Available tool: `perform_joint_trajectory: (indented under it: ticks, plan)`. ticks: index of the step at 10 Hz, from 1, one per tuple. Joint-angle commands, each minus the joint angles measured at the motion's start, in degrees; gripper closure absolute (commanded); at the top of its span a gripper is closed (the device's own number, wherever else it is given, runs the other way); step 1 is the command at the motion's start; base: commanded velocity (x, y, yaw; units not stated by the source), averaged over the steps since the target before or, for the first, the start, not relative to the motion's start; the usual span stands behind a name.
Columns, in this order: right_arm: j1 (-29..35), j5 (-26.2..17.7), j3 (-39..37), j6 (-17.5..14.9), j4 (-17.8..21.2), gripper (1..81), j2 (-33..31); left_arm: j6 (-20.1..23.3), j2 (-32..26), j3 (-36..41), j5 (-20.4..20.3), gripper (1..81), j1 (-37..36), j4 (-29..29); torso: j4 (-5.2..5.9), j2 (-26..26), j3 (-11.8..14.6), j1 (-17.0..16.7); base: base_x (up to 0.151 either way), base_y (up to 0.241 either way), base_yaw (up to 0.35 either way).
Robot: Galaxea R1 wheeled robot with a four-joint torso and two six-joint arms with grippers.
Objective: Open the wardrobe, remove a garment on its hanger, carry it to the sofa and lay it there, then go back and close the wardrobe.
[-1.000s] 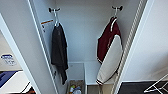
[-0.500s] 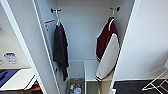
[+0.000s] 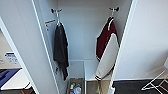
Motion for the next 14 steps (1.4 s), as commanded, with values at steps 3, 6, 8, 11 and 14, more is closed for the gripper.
perform_joint_trajectory:
  ticks: [3, 6, 8, 11, 14]
  plan:
    - [12.8, -7.2, -3.3, -0.2, -18.2, 1.0, -0.4, 0.5, 0.1, -0.4, 5.1, 1.0, -0.6, 1.9, 0.00, 0.0, 0.0, 0.0, 0.000, 0.000, 0.000]
    - [19.1, -14.5, -3.4, -0.2, -31.0, 1.0, 4.0, 0.5, 1.2, -0.4, 8.4, 1.0, -1.0, 1.9, 0.00, 0.0, 0.0, 0.0, 0.000, 0.000, 0.000]
    - [21.5, -18.3, -2.9, -0.3, -35.5, 1.0, 6.7, 0.5, 2.0, -0.5, 9.3, 1.0, -1.5, 1.9, 0.00, 0.0, 0.0, 0.0, 0.000, 0.000, 0.000]
    - [23.3, -24.1, -2.9, -2.4, -45.4, 1.0, 11.2, 0.5, 2.6, -0.5, 10.0, 1.0, -1.7, 1.9, 0.00, 0.0, 0.0, 0.1, 0.000, 0.000, 0.000]
    - [24.3, -28.2, -2.8, -4.1, -57.0, 1.0, 15.7, 0.4, 2.9, -0.4, 10.0, 1.0, -1.9, 1.9, 0.00, 0.0, 0.0, 0.1, 0.000, 0.000, 0.000]
